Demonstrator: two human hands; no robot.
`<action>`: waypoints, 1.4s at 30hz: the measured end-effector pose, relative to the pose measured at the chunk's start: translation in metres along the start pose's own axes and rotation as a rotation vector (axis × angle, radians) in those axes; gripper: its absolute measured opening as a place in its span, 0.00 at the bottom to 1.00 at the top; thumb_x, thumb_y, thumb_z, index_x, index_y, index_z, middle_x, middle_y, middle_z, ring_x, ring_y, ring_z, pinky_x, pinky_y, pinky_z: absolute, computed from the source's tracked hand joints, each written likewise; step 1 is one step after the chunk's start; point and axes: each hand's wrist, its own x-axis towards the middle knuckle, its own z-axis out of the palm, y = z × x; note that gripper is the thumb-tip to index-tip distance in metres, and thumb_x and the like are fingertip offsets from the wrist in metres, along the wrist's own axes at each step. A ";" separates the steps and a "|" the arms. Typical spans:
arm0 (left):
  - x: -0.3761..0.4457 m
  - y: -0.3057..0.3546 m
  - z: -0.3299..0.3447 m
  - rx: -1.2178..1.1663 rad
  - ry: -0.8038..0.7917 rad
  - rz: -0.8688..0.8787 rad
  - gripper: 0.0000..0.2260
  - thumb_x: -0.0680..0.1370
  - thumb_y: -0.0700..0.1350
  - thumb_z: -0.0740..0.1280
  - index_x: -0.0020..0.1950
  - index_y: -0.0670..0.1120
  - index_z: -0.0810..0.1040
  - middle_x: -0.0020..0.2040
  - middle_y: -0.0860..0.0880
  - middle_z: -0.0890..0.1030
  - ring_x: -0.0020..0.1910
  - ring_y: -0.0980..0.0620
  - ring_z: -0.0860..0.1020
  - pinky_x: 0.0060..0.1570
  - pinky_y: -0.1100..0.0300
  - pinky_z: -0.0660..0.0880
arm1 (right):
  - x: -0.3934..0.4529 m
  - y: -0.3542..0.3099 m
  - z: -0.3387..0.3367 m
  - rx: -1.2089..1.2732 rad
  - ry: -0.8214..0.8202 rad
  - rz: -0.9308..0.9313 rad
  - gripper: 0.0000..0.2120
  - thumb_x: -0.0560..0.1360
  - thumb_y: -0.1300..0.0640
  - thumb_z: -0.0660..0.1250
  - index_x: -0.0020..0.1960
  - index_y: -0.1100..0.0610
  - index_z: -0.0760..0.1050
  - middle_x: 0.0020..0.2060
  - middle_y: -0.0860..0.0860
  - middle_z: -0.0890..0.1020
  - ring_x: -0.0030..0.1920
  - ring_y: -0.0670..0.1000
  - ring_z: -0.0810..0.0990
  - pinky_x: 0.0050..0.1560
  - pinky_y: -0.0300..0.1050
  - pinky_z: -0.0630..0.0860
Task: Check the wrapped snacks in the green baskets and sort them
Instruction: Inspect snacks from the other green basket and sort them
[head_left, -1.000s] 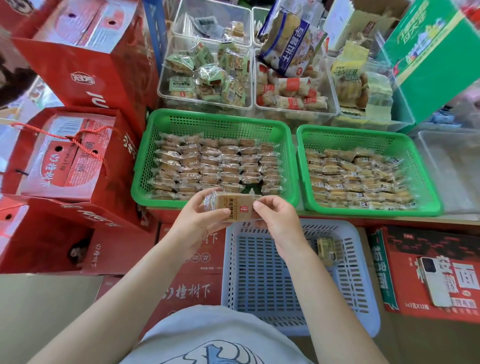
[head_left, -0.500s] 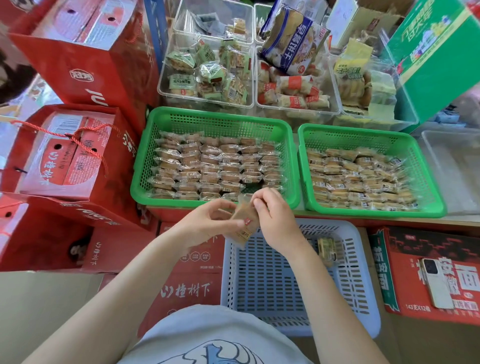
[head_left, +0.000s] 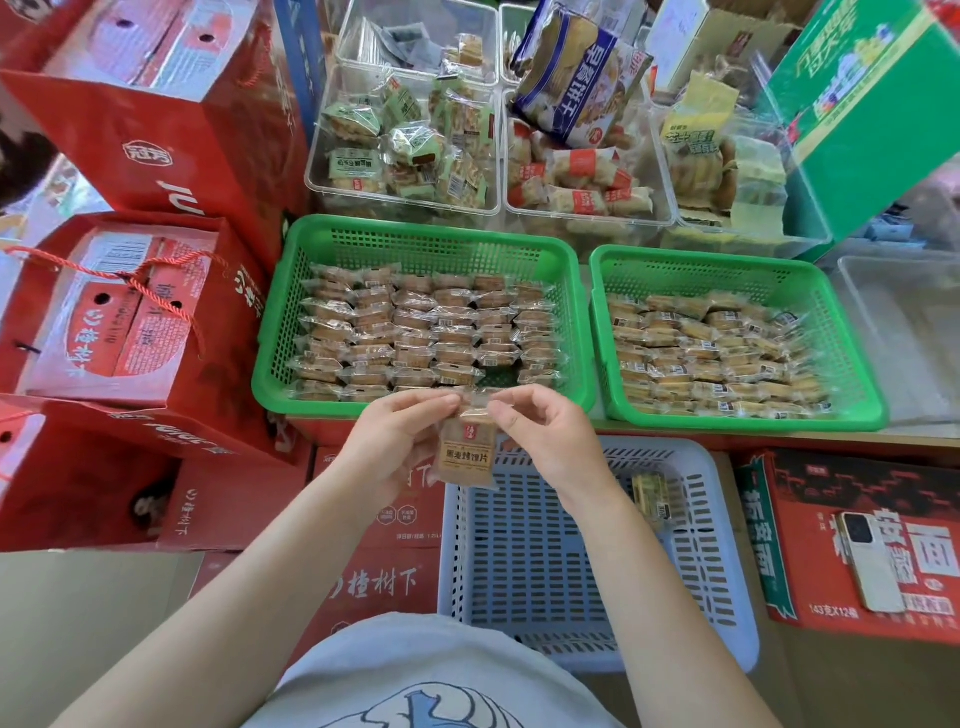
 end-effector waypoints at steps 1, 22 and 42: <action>0.001 0.000 -0.001 -0.012 -0.015 -0.010 0.09 0.79 0.41 0.69 0.56 0.38 0.82 0.48 0.40 0.86 0.45 0.45 0.85 0.42 0.55 0.81 | 0.001 0.001 0.000 0.005 0.009 0.011 0.03 0.78 0.55 0.71 0.47 0.54 0.82 0.44 0.53 0.86 0.47 0.52 0.84 0.49 0.48 0.83; 0.060 -0.003 0.009 0.900 -0.061 0.341 0.19 0.77 0.46 0.73 0.68 0.53 0.78 0.61 0.57 0.82 0.60 0.59 0.79 0.63 0.54 0.76 | 0.048 0.003 -0.035 -0.459 -0.042 -0.072 0.13 0.75 0.57 0.74 0.57 0.48 0.77 0.51 0.42 0.80 0.51 0.41 0.76 0.46 0.27 0.67; 0.122 -0.030 -0.011 1.799 -0.137 0.291 0.39 0.77 0.71 0.37 0.83 0.53 0.55 0.83 0.54 0.54 0.82 0.54 0.48 0.80 0.44 0.41 | 0.128 0.039 -0.008 -1.126 -0.128 -0.360 0.19 0.75 0.70 0.66 0.64 0.58 0.70 0.54 0.56 0.76 0.54 0.59 0.74 0.51 0.51 0.70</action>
